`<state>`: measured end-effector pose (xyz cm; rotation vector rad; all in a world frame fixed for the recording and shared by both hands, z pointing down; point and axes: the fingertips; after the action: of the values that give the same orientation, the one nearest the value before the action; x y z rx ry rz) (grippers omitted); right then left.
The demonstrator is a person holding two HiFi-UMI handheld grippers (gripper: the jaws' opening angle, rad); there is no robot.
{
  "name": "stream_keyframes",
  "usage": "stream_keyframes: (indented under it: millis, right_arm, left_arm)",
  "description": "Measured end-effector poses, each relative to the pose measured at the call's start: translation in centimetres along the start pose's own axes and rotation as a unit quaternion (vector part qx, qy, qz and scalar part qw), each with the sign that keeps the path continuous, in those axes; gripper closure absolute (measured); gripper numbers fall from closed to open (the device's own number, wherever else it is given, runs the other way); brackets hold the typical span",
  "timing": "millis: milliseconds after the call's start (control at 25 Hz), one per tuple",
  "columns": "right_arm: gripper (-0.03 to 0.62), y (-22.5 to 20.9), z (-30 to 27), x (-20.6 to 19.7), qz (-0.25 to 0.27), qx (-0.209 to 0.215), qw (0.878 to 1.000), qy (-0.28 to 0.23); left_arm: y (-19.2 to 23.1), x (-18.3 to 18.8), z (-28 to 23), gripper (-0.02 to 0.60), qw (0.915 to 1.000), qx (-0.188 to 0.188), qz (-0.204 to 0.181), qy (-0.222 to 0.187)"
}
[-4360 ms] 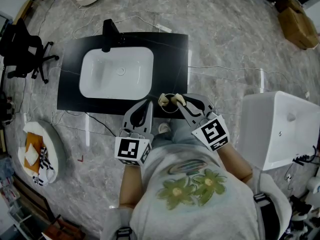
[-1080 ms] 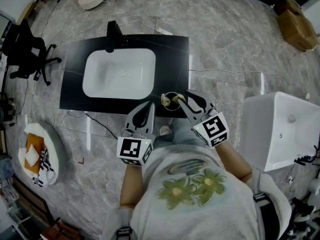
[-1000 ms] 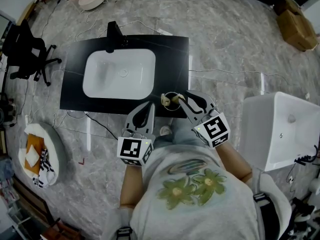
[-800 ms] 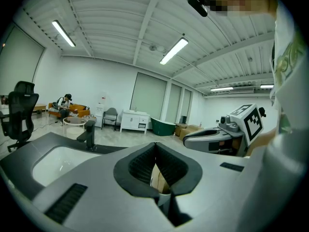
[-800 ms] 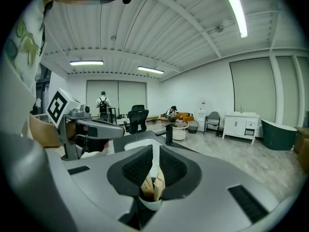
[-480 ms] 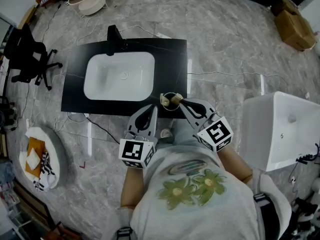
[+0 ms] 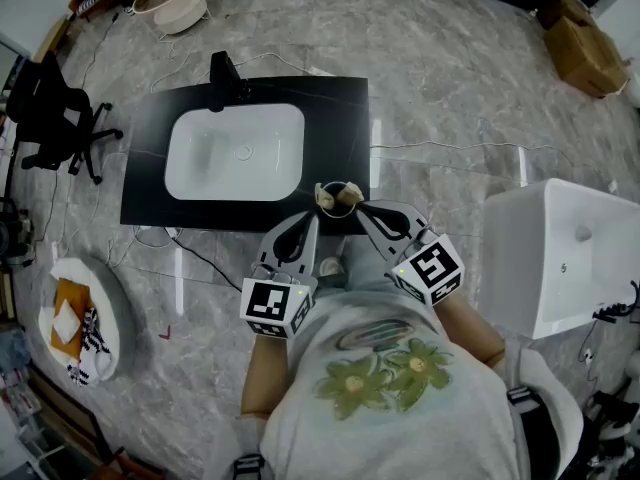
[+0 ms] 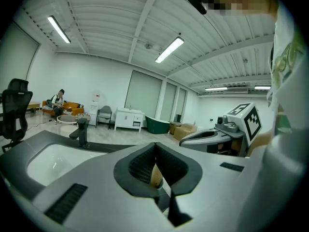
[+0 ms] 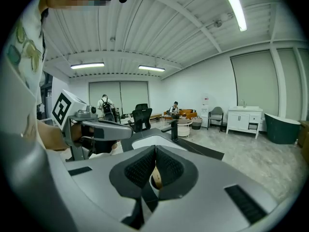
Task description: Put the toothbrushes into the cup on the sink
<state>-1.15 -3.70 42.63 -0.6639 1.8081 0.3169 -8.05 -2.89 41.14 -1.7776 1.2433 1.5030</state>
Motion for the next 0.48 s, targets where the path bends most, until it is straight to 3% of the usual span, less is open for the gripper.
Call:
stream_keyframes:
  millis: [480]
  right_arm:
    - [0.553,0.6,1.5,-1.4,-0.002,-0.004,1.0,0.013]
  left_arm:
    - [-1.7,-1.0,0.5,0.563,0.9999,-0.008,-0.001,0.007]
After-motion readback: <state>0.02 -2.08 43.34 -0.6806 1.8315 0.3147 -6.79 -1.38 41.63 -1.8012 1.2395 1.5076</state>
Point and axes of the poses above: the fingertips, and each gripper's own axes: z backward along the fingers, y to its left, x out of its top, and after that the axes turned 3 degrees about x, right-handed
